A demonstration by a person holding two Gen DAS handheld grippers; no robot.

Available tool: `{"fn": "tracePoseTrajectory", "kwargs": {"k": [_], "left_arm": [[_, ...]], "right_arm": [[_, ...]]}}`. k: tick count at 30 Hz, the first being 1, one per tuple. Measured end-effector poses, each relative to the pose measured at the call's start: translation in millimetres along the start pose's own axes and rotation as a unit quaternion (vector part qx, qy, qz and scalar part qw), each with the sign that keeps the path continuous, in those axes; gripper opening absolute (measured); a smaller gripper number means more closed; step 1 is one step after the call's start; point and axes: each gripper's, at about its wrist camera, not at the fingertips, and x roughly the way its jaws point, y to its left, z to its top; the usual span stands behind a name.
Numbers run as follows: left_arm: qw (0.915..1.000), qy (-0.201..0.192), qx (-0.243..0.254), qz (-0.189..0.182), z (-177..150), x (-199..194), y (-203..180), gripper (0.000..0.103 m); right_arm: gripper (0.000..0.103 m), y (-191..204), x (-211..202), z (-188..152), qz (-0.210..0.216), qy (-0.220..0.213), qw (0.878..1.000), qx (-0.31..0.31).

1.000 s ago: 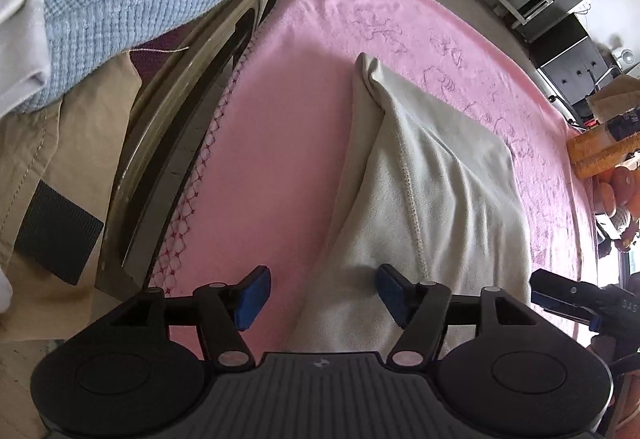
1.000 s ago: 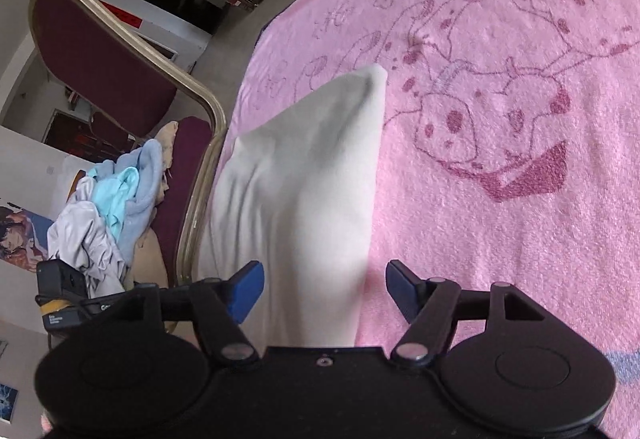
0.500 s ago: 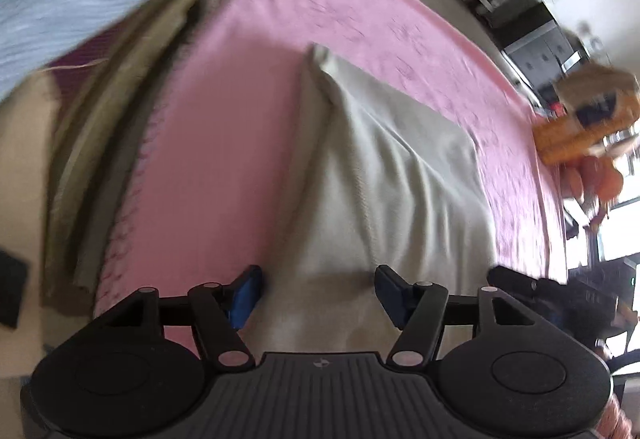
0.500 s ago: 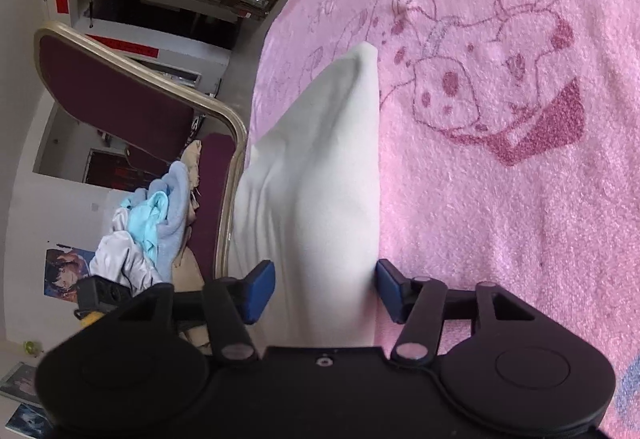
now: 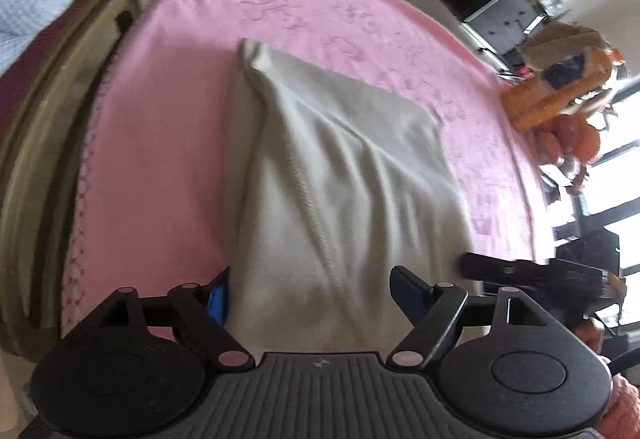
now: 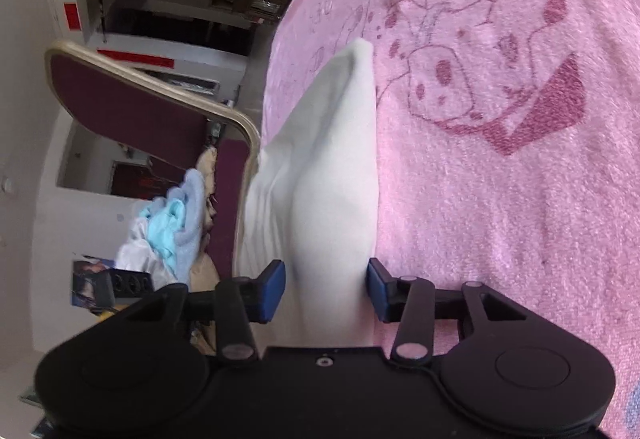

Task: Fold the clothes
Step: 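Grasp the folded sweatshirt edges with both grippers and lift it, then carry the folded sweatshirt onto the black table beside the fruit bowl and release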

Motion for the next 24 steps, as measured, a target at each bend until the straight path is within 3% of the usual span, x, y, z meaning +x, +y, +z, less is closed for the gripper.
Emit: {"fn": "tracePoseTrajectory", "kwargs": {"k": [3, 4, 6, 8, 15, 19, 24], "left_arm": [[0.9993, -0.014, 0.017, 0.029, -4, 2, -10, 0.066], [0.9986, -0.022, 0.017, 0.045, -7, -1, -11, 0.051], [0.9975, -0.037, 0.007, 0.060, -10, -7, -12, 0.040], [0.9965, -0.050, 0.007, 0.066, -12, -13, -17, 0.030], [0.9877, -0.108, 0.048, 0.102, -32, -52, -59, 0.024], [0.9839, -0.142, 0.063, 0.088, -48, -92, -79, 0.024], [0.9763, -0.175, 0.112, 0.058, -69, -120, -146, 0.024]], "right_arm": [[0.055, 15, 5, -5, -0.028, -0.005, 0.999, -0.021], [0.053, 19, 6, -7, -0.037, -0.008, 0.999, -0.026], [0.032, 29, 9, -11, -0.074, -0.018, 0.996, -0.047], [0.025, 36, 10, -15, -0.098, -0.026, 0.993, -0.062], [0.021, 88, -4, -31, -0.144, -0.052, 0.979, -0.137], [0.021, 128, -31, -38, -0.149, -0.068, 0.973, -0.162], [0.021, 167, -96, -60, -0.162, -0.111, 0.961, -0.195]]}}
